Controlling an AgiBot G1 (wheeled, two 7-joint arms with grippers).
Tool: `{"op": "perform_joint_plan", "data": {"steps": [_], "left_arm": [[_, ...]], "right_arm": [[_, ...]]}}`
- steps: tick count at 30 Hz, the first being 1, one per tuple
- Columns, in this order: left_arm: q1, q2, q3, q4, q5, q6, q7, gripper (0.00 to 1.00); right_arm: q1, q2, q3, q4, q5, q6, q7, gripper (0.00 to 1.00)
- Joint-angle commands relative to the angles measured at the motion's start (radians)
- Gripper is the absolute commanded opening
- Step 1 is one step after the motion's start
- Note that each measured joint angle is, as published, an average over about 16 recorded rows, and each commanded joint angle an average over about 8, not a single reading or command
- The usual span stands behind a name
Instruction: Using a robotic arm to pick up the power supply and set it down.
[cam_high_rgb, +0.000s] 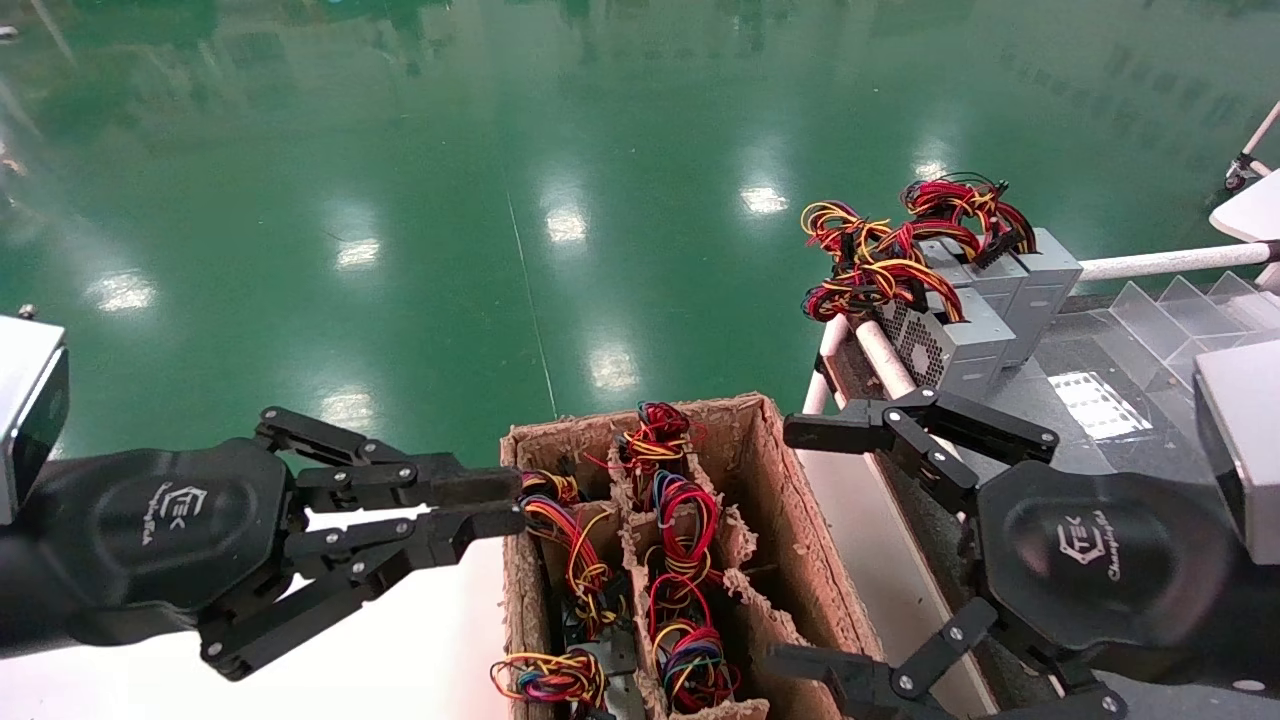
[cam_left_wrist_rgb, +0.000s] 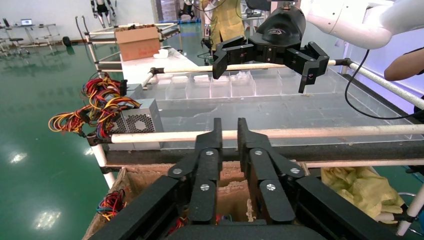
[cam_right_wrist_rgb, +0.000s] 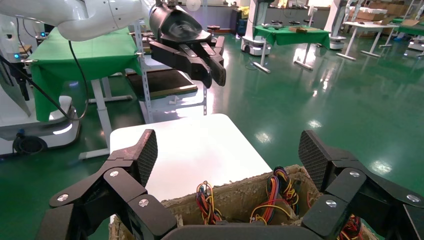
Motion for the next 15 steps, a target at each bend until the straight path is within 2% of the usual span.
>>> {"op": "perform_joint_plan", "data": {"steps": [1, 5, 6, 13, 14, 15], "left_arm": [[0.000, 0.000, 0.000, 0.000, 0.000, 0.000, 0.000, 0.00], [0.000, 0.000, 0.000, 0.000, 0.000, 0.000, 0.000, 0.00], [0.000, 0.000, 0.000, 0.000, 0.000, 0.000, 0.000, 0.03], [0.000, 0.000, 0.000, 0.000, 0.000, 0.000, 0.000, 0.91], [0.000, 0.000, 0.000, 0.000, 0.000, 0.000, 0.000, 1.00], [0.000, 0.000, 0.000, 0.000, 0.000, 0.000, 0.000, 1.00]], "right_arm": [[0.000, 0.000, 0.000, 0.000, 0.000, 0.000, 0.000, 1.00], [0.000, 0.000, 0.000, 0.000, 0.000, 0.000, 0.000, 1.00], [0.000, 0.000, 0.000, 0.000, 0.000, 0.000, 0.000, 1.00], [0.000, 0.000, 0.000, 0.000, 0.000, 0.000, 0.000, 1.00], [0.000, 0.000, 0.000, 0.000, 0.000, 0.000, 0.000, 1.00], [0.000, 0.000, 0.000, 0.000, 0.000, 0.000, 0.000, 1.00]]}}
